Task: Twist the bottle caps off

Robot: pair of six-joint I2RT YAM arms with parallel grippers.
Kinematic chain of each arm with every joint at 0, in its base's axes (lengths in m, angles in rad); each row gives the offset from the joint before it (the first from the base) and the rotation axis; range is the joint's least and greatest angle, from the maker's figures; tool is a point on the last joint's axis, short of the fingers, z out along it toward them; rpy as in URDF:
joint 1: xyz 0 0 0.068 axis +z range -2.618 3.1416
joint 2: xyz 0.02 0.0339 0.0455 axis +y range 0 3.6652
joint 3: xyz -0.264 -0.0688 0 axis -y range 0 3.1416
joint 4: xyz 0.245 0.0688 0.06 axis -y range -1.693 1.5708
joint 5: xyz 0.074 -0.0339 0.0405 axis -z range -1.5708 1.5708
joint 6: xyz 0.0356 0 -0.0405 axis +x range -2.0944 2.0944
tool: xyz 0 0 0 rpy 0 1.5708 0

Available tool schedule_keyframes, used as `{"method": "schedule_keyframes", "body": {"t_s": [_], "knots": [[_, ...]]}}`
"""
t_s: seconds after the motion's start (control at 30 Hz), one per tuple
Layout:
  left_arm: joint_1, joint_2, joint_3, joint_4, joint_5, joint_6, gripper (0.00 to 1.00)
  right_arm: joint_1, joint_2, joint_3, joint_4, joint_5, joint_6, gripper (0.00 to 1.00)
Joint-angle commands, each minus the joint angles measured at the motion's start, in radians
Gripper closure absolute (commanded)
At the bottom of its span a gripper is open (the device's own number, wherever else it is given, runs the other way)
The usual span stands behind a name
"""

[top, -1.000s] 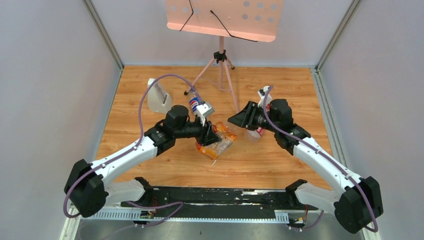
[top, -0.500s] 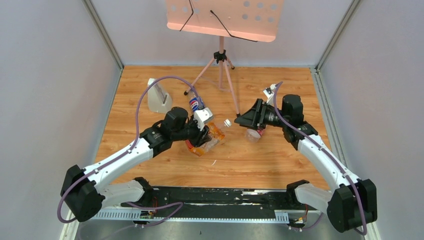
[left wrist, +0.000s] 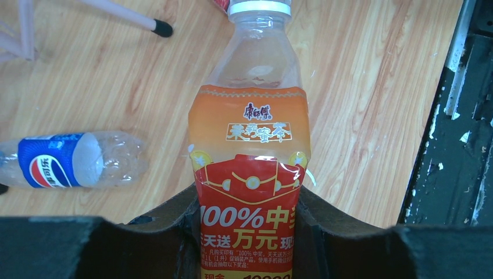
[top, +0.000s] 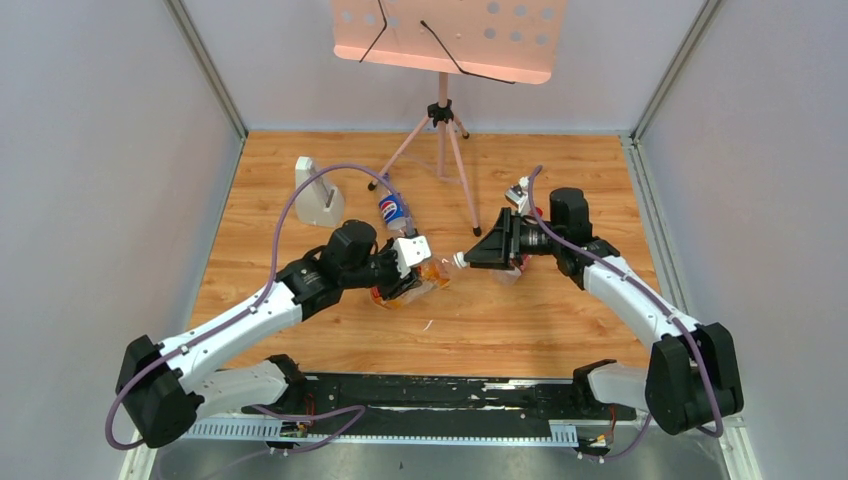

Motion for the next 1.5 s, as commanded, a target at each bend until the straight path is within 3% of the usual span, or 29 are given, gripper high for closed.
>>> {"method": "schedule_keyframes", "body": {"t_s": [0.0, 0.33, 0.47, 0.63, 0.73, 0.9, 1.23, 1.47], "knots": [[-0.005, -0.058, -0.017, 0.079, 0.045, 0.051, 1.00, 0.025, 0.016, 0.031, 0.033, -0.040, -0.029, 0.53], [-0.005, -0.078, -0.040, 0.075, 0.066, 0.062, 1.00, 0.048, 0.048, 0.027, 0.060, -0.005, -0.022, 0.53], [-0.005, -0.082, -0.045, 0.072, 0.059, 0.064, 1.00, 0.048, 0.056, 0.028, 0.087, -0.021, -0.021, 0.63], [-0.005, -0.076, -0.043, 0.067, 0.071, 0.065, 1.00, 0.050, 0.063, 0.027, 0.114, -0.043, -0.023, 0.65], [-0.005, -0.073, -0.044, 0.066, 0.079, 0.065, 1.00, 0.056, 0.063, 0.025, 0.120, -0.029, -0.041, 0.72], [-0.005, -0.068, -0.031, 0.047, 0.094, 0.027, 1.00, 0.079, 0.063, 0.022, 0.117, -0.009, -0.138, 0.99], [-0.005, -0.047, 0.018, 0.008, 0.196, -0.012, 1.00, 0.161, 0.015, 0.026, 0.122, 0.042, -0.392, 1.00], [-0.005, -0.037, 0.034, -0.024, 0.255, 0.002, 1.00, 0.169, -0.125, -0.095, 0.245, 0.021, -0.598, 1.00]]}}
